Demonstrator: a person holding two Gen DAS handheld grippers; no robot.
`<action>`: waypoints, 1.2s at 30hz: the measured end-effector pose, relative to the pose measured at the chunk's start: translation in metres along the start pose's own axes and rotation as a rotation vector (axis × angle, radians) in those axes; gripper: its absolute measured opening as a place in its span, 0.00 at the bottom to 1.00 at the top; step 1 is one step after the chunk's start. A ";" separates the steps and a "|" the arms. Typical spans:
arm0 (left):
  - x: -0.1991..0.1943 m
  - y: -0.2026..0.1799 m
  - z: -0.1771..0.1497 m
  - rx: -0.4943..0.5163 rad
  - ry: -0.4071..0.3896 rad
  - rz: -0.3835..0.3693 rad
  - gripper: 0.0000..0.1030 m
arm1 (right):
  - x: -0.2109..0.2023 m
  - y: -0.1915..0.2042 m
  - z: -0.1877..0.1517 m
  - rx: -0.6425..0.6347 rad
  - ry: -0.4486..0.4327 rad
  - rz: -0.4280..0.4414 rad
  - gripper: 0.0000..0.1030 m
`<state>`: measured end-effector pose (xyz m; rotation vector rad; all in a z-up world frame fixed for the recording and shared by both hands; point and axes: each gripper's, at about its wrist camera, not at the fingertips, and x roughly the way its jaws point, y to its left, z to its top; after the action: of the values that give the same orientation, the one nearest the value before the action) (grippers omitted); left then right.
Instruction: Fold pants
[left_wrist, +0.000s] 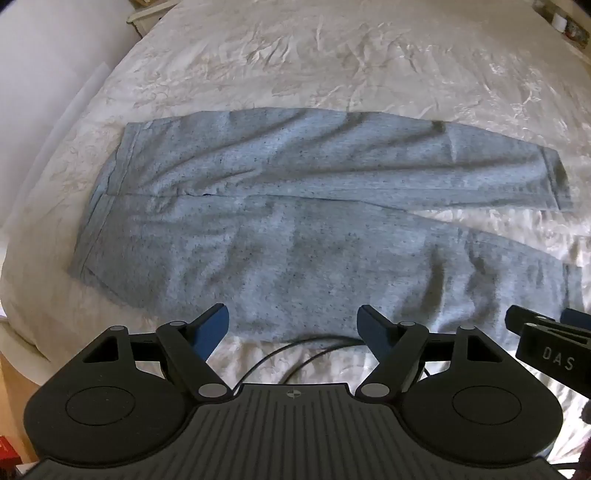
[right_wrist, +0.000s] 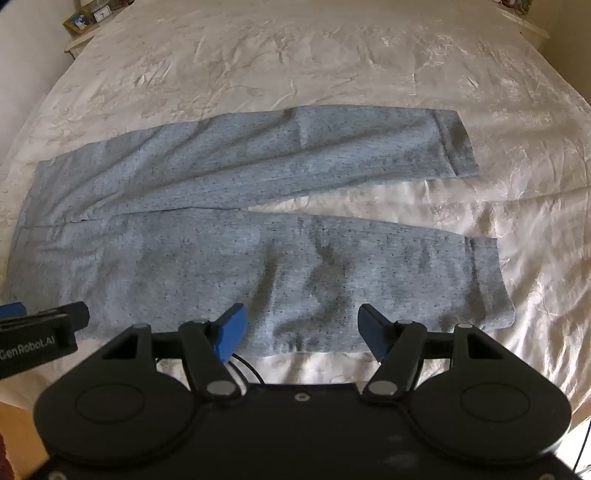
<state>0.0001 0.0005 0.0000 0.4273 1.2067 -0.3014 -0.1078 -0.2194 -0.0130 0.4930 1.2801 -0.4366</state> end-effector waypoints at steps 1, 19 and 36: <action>-0.001 -0.002 -0.001 -0.003 0.001 0.001 0.74 | 0.000 0.000 0.000 0.000 0.000 0.000 0.68; -0.008 0.001 -0.006 -0.049 0.043 0.016 0.66 | 0.001 -0.011 -0.003 0.000 0.007 0.052 0.68; 0.016 0.022 0.003 -0.049 0.071 -0.011 0.58 | 0.009 0.008 -0.003 0.023 0.036 0.014 0.68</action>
<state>0.0180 0.0184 -0.0105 0.3914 1.2839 -0.2677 -0.1037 -0.2110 -0.0214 0.5309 1.3067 -0.4322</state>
